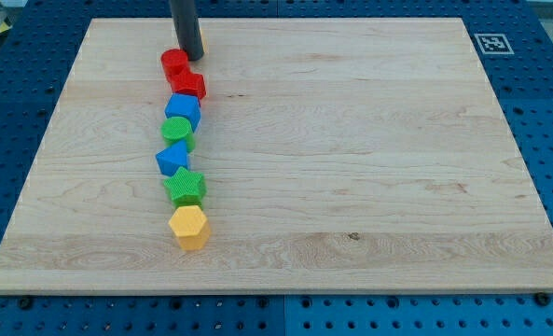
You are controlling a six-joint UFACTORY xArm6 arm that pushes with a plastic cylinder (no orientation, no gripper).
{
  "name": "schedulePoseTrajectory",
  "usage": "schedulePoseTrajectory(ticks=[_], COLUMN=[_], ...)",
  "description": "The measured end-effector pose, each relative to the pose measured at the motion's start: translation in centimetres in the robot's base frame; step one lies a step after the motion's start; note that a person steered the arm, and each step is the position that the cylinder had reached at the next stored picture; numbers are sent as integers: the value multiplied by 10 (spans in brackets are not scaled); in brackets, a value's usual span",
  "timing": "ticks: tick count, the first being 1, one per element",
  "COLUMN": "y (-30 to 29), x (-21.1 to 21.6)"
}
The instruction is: Place the red circle in between yellow heart and red star
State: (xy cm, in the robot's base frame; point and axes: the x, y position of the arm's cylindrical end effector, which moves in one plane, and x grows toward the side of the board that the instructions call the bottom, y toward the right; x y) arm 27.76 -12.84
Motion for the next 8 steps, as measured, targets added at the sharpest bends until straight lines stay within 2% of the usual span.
schedulePoseTrajectory(ticks=[1,2,4,6,8], y=[27,51,32,0,0], x=[8,-2,-41,-52,-61])
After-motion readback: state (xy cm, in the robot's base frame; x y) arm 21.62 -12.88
